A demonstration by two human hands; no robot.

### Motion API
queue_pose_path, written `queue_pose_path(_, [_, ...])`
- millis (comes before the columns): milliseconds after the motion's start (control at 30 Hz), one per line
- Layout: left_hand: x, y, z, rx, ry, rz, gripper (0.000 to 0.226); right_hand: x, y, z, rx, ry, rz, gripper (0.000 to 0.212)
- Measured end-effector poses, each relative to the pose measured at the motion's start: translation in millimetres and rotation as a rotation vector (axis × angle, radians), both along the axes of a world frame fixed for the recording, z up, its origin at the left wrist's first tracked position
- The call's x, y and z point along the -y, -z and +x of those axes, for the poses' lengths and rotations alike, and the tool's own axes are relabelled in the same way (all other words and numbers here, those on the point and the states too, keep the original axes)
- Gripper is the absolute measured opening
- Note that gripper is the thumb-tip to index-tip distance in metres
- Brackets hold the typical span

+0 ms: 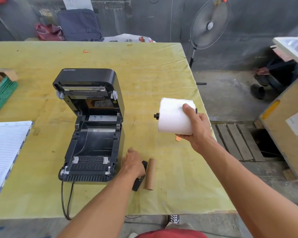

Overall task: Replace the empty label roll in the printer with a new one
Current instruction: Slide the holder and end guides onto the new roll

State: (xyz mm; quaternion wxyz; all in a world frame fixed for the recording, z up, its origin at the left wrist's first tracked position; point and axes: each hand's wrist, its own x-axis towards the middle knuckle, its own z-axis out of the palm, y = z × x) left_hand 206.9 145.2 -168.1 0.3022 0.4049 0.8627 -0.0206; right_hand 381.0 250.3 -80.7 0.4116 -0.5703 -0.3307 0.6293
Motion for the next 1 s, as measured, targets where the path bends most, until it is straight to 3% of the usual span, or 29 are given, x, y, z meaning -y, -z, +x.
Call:
queue_pose_path(67, [-2.5,-5.0,-2.5,-0.004,0.024,0.001,0.079,0.0,0.9,1.4,-0.002,-0.006,0.004,0.065])
queue_pose_path(167, [-13.8,-20.5,-8.8,-0.047,0.087,0.029,0.018,-0.2,1.3,2.4,-0.001,-0.013,0.011,0.06])
queue_pose_path(333, [-42.5,-47.1,-21.6,0.02,-0.055,0.305,0.025,-0.7,1.3,2.2,0.001,-0.016,0.016,0.059])
queue_pose_path(467, [-67.5,-70.6,-20.7,0.473,-0.32,0.671,0.021,-2.5,-0.4,1.8,-0.004,-0.019,0.019,0.06])
queue_pose_path(533, [-74.3,-79.1,-14.7,0.554,-0.32,0.805,0.024,-3.4,-1.0,0.6,-0.008,-0.018,0.025,0.058])
queue_pose_path(667, [-76.3,-91.1,-5.8,0.456,-0.178,0.882,0.018,-5.5,-4.4,1.7,-0.03,-0.006,0.037,0.056])
queue_pose_path(867, [-74.0,-99.3,-10.5,0.699,-0.103,0.881,0.01,-9.1,-11.7,6.2,-0.023,-0.009,0.042,0.055])
queue_pose_path(1000, [-75.3,-103.8,-15.2,0.719,-0.121,0.915,0.006,-8.9,-16.5,5.4,-0.041,-0.032,0.043,0.054])
